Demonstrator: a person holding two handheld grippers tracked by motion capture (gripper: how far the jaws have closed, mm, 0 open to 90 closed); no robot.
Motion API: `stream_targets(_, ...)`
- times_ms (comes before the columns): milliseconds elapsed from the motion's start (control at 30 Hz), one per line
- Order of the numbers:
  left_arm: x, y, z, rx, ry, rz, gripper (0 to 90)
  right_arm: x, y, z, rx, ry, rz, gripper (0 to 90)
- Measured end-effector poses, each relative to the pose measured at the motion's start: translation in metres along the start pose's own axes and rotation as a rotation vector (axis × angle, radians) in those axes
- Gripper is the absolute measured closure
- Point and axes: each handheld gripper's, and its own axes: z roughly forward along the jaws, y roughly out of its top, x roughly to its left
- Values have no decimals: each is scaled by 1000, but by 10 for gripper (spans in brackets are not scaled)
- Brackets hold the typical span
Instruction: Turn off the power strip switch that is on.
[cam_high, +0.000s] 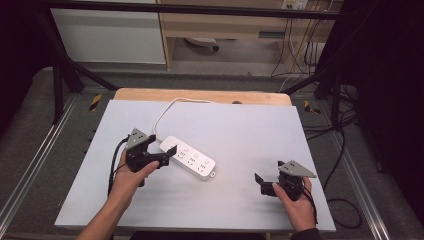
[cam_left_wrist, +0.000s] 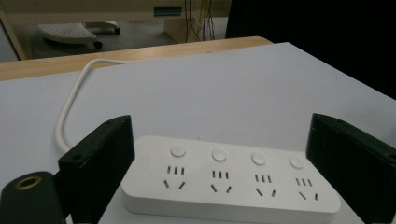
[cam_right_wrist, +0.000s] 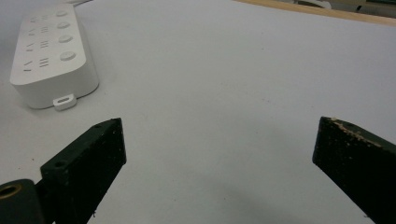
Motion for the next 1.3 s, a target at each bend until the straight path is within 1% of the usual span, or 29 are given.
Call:
stream_targets(33,0,-1,2,4,2,9,76,0,0,0,-2,-2,1,32)
stream_targets(133,2,-2,8,18,4,4,76,-1,0,-1,-8,-5,0,32)
stream_targets(233,4,-4,13,24,6,-16,78,-1,0,-1,-7,-4,0,32)
stream_targets(333,7,-5,16,30,9,-23,80,-1,1,-1,-7,-2,0,32)
stream_targets(567,11,-6,22,47,27,-19,83,0,1,-2,-8,1,0,32)
stream_targets(667,11,-7,24,53,25,-21,135,0,1,-2,-10,5,12,32)
stream_targets(833,10,-8,28,54,25,-28,177,0,1,-2,-11,6,10,32)
stream_targets(967,8,-7,30,50,20,-21,202,0,1,-2,-8,7,8,32)
stream_targets(1033,7,-8,31,48,16,-21,240,-1,0,-3,-7,3,8,32)
stream_targets(1067,7,-8,31,49,13,-19,240,-1,0,-3,-7,3,8,32)
stream_targets(1100,6,-8,31,50,10,-18,260,-1,0,-3,-8,2,10,32)
stream_targets(1133,6,-8,31,50,10,-18,312,-1,0,-3,-8,2,10,32)
stream_targets(1167,6,-7,32,50,6,-16,312,-1,0,-3,-8,2,10,32)
stream_targets(1267,4,-8,33,46,-1,-1,383,0,0,-3,-7,3,8,32)
stream_targets(1300,3,-8,34,46,-4,3,432,0,0,-3,-6,4,9,32)
